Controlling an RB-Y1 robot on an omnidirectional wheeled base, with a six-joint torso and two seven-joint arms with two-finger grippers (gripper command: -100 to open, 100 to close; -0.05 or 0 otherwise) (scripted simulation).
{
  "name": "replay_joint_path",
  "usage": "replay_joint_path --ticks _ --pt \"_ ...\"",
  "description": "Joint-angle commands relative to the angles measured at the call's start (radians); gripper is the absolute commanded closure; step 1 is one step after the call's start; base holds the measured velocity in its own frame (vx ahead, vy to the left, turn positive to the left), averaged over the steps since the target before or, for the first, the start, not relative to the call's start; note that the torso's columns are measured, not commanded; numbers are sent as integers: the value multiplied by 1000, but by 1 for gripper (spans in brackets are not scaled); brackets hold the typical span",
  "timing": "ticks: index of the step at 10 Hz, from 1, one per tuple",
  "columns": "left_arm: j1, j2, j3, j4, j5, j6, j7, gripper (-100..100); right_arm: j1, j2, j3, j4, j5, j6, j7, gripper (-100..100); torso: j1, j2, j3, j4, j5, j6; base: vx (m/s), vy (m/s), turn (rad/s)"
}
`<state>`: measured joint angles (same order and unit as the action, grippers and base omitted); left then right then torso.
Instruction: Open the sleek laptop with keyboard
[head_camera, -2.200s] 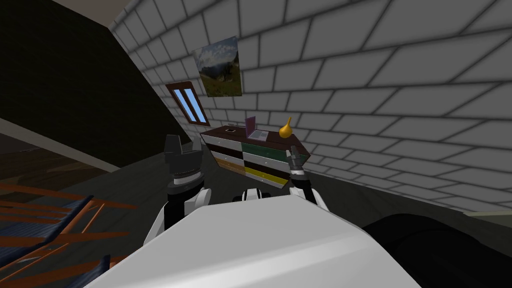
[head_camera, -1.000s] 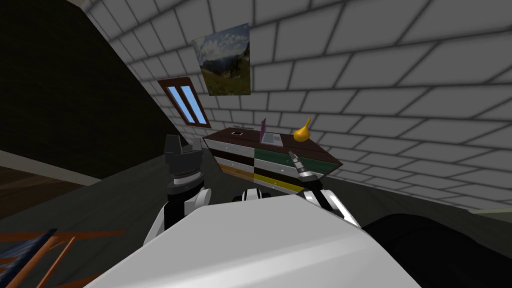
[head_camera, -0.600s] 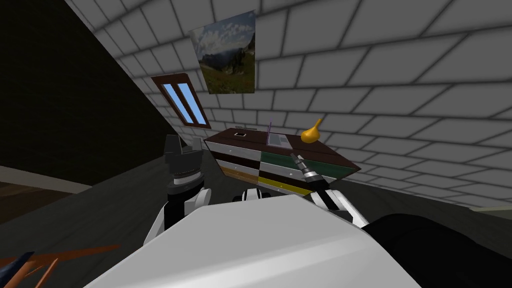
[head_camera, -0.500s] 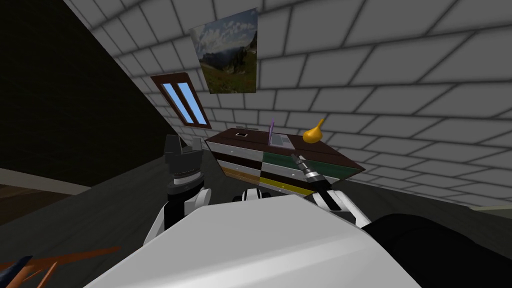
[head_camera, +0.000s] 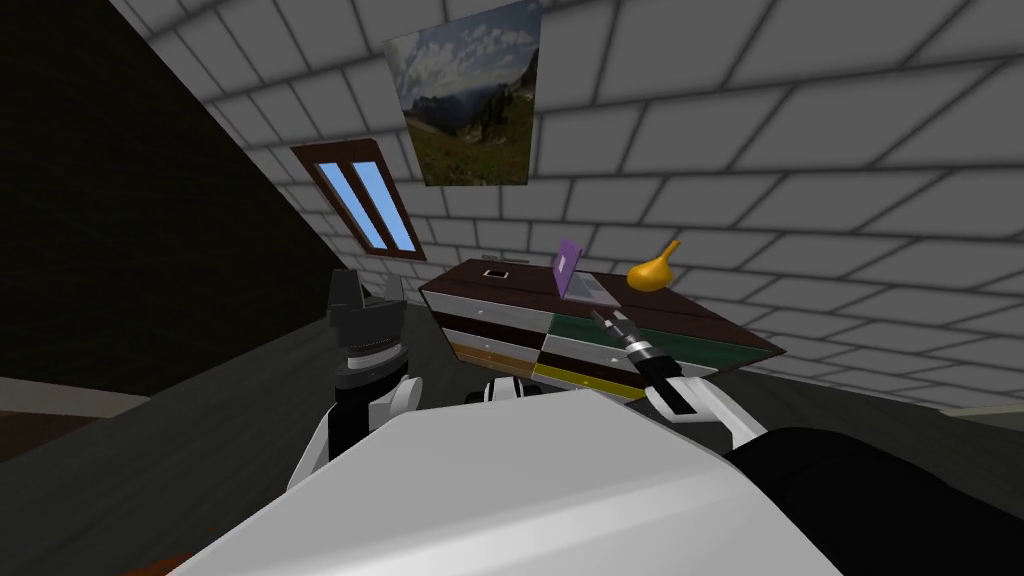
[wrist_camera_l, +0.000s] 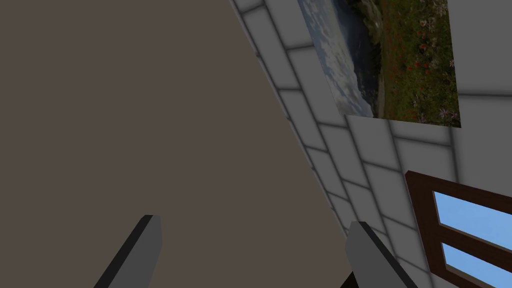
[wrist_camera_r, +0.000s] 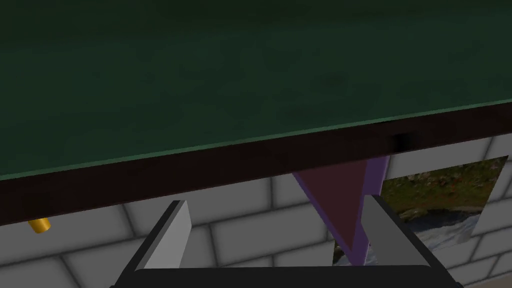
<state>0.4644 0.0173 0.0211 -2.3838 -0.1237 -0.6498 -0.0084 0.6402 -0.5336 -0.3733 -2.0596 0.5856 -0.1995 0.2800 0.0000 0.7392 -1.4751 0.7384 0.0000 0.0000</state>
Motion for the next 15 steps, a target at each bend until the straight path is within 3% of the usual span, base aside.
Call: replay_joint_path --ticks 1,8,13,14,15 --pt "0 0 0 0 0 0 0 0 13 -69 -49 35 60 36 51 -100 1 0 0 0 0 0 118 249 -53" --pt "0 0 0 0 0 0 0 0 35 -238 -150 112 194 120 161 -100 -2 0 0 0 -1 0 127 215 -40" --pt "0 0 0 0 0 0 0 0 48 -328 -198 141 259 158 213 -100 1 -3 -2 -1 0 0 76 146 -26" --pt "0 0 0 0 0 0 0 0 53 -315 -193 130 251 157 206 -100 1 -1 -1 -1 0 0 27 64 -7" --pt "0 0 0 0 0 0 0 0 69 -341 -211 128 242 162 195 -100 -4 2 1 0 -1 0 78 37 -45"
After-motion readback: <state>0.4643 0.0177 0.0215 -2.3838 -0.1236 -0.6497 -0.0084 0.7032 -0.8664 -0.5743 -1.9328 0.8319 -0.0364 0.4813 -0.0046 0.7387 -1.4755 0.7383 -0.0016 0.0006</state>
